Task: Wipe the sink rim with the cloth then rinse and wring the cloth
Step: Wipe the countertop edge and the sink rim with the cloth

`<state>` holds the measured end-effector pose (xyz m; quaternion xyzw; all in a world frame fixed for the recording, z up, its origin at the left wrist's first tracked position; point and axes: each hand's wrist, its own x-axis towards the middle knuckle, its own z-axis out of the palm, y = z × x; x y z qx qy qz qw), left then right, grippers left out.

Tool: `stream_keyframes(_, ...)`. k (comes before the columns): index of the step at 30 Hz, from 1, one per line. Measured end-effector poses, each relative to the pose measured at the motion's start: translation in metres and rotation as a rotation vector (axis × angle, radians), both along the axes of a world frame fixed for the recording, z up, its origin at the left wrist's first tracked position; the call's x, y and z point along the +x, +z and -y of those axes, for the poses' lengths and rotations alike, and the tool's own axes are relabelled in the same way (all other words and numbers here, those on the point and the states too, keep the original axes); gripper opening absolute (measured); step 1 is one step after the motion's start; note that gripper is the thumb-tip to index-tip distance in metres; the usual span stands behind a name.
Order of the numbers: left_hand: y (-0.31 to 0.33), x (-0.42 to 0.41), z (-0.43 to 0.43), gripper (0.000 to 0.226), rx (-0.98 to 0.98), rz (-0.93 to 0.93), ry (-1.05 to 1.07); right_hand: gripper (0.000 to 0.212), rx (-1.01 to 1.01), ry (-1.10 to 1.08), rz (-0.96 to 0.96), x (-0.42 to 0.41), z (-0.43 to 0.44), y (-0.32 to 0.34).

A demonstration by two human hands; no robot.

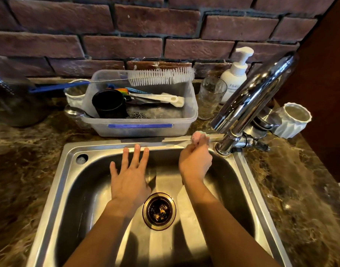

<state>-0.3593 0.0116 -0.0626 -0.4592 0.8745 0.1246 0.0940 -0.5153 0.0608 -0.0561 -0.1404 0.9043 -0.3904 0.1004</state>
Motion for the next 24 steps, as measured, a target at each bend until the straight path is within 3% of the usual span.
stream_keyframes(12, 0.019, 0.013, 0.023, 0.097, 0.14, -0.019, -0.088, 0.037, 0.055, 0.023, -0.034, 0.022, 0.012, -0.002)
stream_keyframes(19, 0.022, 0.072, 0.037, 0.07, -0.002, -0.238, -0.074, 0.04, -0.015, 0.085, -0.146, 0.041, 0.016, -0.012)
stream_keyframes(24, 0.004, 0.139, 0.053, 0.058, -0.082, -0.273, 0.019, 0.044, -0.109, 0.104, -0.046, 0.065, 0.028, -0.017)
